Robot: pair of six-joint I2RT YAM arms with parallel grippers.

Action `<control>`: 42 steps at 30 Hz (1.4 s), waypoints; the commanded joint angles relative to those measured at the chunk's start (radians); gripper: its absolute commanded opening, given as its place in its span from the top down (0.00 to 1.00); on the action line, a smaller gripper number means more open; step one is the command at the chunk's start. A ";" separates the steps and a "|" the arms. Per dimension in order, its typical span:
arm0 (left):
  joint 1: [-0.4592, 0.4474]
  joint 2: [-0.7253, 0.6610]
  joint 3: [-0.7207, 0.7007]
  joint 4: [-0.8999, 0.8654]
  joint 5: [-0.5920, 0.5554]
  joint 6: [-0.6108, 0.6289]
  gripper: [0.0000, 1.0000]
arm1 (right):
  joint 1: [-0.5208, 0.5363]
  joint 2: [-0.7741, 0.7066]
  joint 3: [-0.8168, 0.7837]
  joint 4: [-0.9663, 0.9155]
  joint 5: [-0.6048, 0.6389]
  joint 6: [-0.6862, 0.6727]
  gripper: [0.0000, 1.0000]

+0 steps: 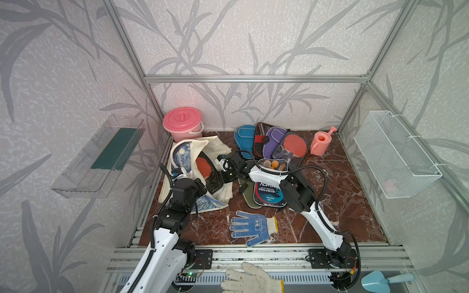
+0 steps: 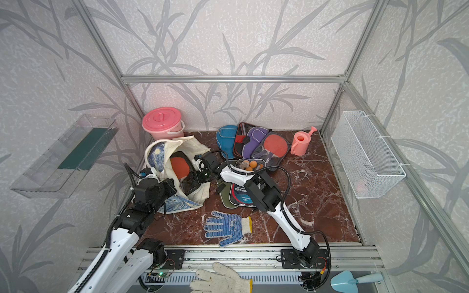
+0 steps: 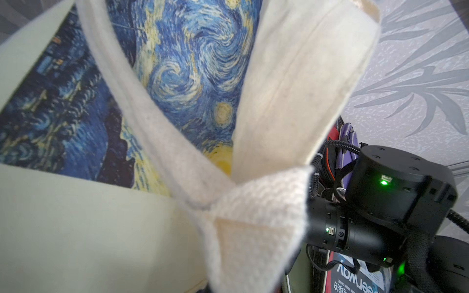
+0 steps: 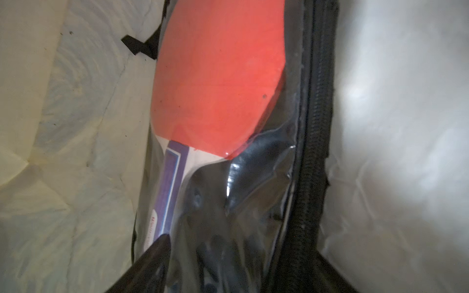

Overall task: Remove the ping pong set from the canvas bag
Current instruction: Pick up the ping pong set from the canvas bag.

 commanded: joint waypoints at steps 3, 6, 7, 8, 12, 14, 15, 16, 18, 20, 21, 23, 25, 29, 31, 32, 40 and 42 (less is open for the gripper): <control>0.003 0.001 -0.016 0.026 0.013 0.003 1.00 | 0.003 0.041 0.033 0.013 -0.048 0.066 0.54; 0.003 -0.005 -0.016 0.021 0.010 0.006 1.00 | -0.001 0.047 0.031 0.033 -0.063 0.095 0.86; 0.003 -0.008 -0.016 0.018 0.008 0.007 1.00 | -0.004 0.048 0.026 0.042 -0.068 0.105 0.97; 0.003 -0.011 -0.016 0.014 0.006 0.009 1.00 | -0.007 0.045 0.020 0.055 -0.076 0.108 1.00; 0.002 -0.024 -0.018 0.004 -0.018 0.011 1.00 | -0.018 0.014 -0.024 0.097 -0.085 0.155 1.00; 0.003 -0.032 -0.018 0.000 -0.034 0.012 1.00 | -0.024 -0.019 -0.051 0.115 -0.080 0.157 1.00; 0.003 -0.035 -0.018 -0.003 -0.045 0.012 1.00 | -0.027 -0.036 -0.064 0.119 -0.082 0.158 1.00; 0.003 -0.038 -0.019 -0.003 -0.054 0.013 1.00 | -0.030 -0.053 -0.077 0.128 -0.083 0.162 1.00; 0.003 -0.042 -0.018 -0.007 -0.071 0.014 1.00 | -0.038 -0.096 -0.116 0.153 -0.083 0.173 1.00; 0.003 -0.042 -0.014 -0.004 -0.078 0.018 1.00 | -0.046 -0.138 -0.152 0.169 -0.082 0.176 1.00; 0.003 -0.041 -0.012 -0.008 -0.080 0.019 1.00 | -0.051 -0.162 -0.172 0.177 -0.079 0.176 1.00; 0.003 -0.037 -0.010 -0.006 -0.080 0.020 1.00 | -0.060 -0.203 -0.206 0.189 -0.077 0.178 1.00; 0.004 -0.032 -0.007 -0.006 -0.086 0.020 1.00 | -0.070 -0.244 -0.239 0.200 -0.077 0.180 1.00; 0.004 -0.033 -0.002 -0.006 -0.115 0.015 1.00 | -0.088 -0.324 -0.308 0.212 -0.075 0.177 1.00; 0.004 -0.032 0.000 -0.006 -0.136 0.019 1.00 | -0.097 -0.362 -0.342 0.217 -0.074 0.175 1.00; 0.005 -0.031 0.003 -0.005 -0.145 0.022 1.00 | -0.102 -0.384 -0.362 0.218 -0.072 0.174 1.00; 0.005 -0.004 0.027 -0.006 -0.215 0.020 1.00 | -0.127 -0.541 -0.473 0.195 -0.064 0.153 1.00; 0.005 0.008 0.031 -0.008 -0.233 0.013 1.00 | -0.131 -0.581 -0.494 0.186 -0.060 0.146 1.00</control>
